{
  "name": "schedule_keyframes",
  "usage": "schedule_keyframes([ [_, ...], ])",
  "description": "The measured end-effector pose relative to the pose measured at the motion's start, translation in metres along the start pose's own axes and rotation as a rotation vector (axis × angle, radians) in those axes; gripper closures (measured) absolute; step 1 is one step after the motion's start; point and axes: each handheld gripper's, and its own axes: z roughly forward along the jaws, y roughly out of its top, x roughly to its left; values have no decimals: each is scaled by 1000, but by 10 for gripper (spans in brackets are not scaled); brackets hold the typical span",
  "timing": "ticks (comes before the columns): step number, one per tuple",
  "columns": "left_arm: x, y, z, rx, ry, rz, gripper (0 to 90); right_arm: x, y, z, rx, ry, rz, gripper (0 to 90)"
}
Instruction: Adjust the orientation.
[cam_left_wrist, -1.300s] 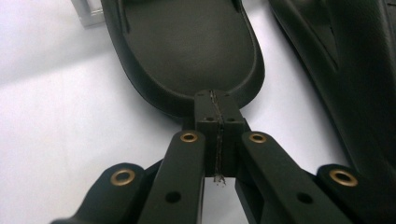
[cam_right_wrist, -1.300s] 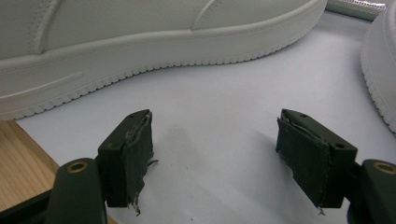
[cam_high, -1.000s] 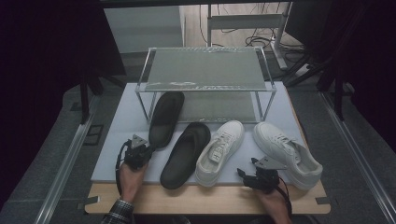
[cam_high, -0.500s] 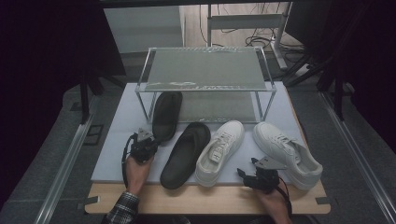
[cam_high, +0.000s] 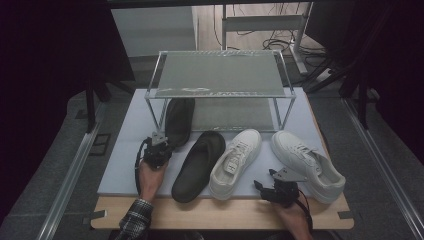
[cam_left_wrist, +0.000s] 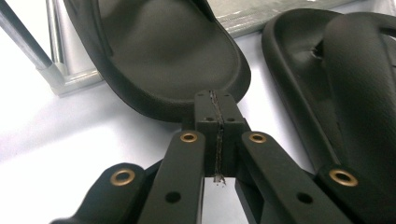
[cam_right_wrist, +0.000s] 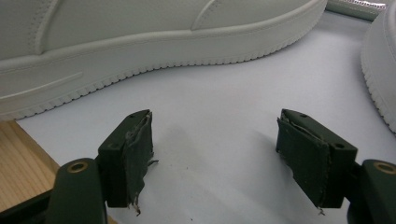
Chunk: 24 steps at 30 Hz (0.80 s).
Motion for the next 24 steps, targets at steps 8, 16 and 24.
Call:
schedule_keyframes([
  [8,4,6,10,-5,-1,-27,897,0,0,0,-1,1,0,273],
  [16,7,15,20,-2,8,-36,897,0,0,0,-2,1,1,272],
  [24,13,22,29,0,22,-44,897,0,0,0,-3,1,-1,273],
])
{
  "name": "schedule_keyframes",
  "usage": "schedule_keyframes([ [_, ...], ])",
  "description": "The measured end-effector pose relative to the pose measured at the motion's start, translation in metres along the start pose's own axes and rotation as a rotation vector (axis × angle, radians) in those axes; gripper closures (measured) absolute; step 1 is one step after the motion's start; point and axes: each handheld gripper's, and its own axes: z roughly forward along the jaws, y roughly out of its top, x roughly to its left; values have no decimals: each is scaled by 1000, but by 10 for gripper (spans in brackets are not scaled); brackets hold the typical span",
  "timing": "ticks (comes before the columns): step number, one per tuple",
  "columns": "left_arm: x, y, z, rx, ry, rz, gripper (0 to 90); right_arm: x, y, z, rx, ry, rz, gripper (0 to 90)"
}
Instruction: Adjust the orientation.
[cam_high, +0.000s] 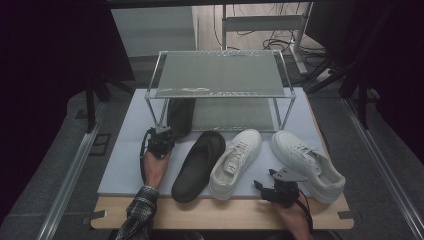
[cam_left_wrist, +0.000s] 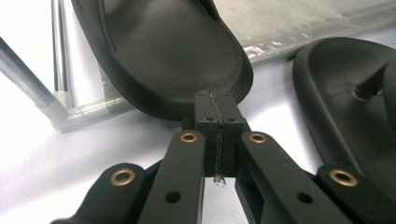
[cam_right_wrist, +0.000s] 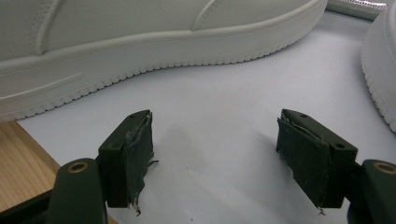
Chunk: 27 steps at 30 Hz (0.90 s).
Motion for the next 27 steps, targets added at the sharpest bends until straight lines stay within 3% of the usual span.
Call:
schedule_keyframes([
  [18,5,9,15,-1,14,-12,897,0,0,0,2,1,1,272],
  [27,10,4,12,7,-26,-32,897,0,0,0,1,2,1,272],
])
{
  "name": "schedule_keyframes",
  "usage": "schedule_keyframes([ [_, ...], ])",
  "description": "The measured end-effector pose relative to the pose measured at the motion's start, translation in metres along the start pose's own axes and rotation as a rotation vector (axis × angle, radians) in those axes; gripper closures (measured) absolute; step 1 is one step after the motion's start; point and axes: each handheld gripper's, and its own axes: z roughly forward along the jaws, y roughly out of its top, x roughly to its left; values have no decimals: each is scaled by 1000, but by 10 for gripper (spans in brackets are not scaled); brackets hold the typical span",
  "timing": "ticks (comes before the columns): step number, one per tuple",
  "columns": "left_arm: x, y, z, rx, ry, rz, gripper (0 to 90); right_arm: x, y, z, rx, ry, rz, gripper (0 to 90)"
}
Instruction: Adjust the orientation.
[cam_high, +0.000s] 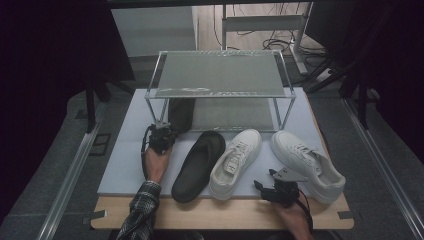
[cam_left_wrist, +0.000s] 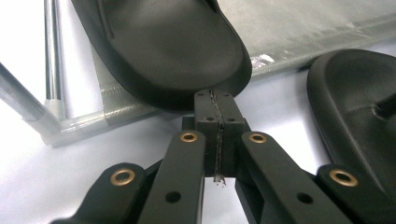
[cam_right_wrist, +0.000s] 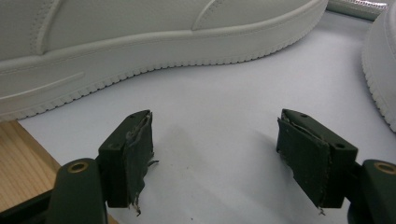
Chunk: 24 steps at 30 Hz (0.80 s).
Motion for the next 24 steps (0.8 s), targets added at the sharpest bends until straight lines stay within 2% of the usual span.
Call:
schedule_keyframes([
  [3,0,-1,-4,0,-15,-1,896,0,0,0,-1,0,-2,272],
  [8,-3,-3,-11,10,-63,9,895,0,0,0,-1,-1,-2,272],
  [15,-8,-10,-25,9,-86,25,896,0,0,0,-1,-1,-2,272],
  [18,-10,-11,-32,6,-89,42,895,0,0,0,-1,-1,-2,272],
  [21,-16,-16,-45,-1,-120,71,895,0,0,0,0,-2,0,272],
  [24,-19,-19,-54,-6,-142,84,896,0,0,0,1,-2,-1,271],
])
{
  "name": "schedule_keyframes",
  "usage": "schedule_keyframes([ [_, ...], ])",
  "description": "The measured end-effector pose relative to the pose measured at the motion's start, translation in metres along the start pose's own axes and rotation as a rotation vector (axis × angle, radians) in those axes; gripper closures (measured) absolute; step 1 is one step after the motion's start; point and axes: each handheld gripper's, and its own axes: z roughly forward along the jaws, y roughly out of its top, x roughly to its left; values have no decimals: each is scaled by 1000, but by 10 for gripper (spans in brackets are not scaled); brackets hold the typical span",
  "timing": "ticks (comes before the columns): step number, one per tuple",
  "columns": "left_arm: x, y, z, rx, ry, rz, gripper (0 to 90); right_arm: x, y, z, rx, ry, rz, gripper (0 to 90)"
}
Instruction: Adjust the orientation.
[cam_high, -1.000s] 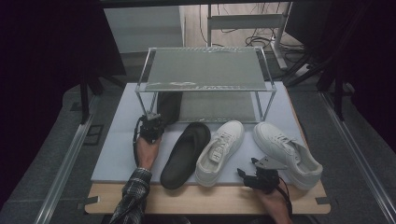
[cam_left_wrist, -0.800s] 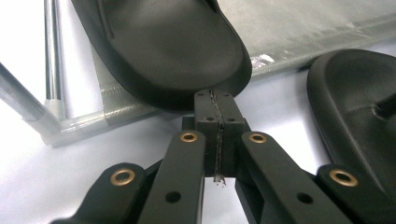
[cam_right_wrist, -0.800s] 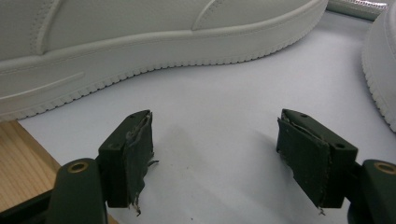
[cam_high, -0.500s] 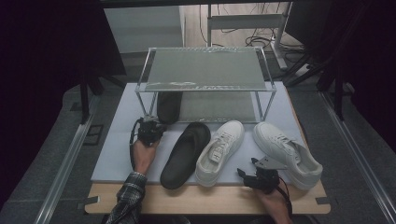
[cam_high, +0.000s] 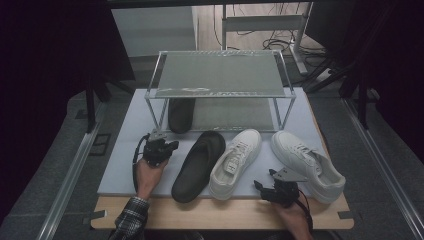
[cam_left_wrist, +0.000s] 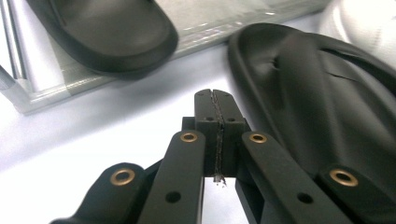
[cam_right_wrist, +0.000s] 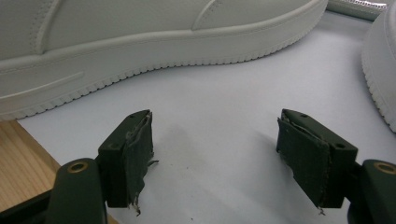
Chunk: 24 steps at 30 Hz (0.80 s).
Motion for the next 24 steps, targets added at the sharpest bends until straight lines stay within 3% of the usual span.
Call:
schedule_keyframes([
  [13,-22,-9,-27,-24,-58,36,894,0,0,0,2,0,0,271],
  [18,-28,-15,-33,-24,-88,30,797,0,0,0,2,0,0,271],
  [24,-39,-19,-30,-18,-83,50,654,0,0,0,2,0,-1,271],
])
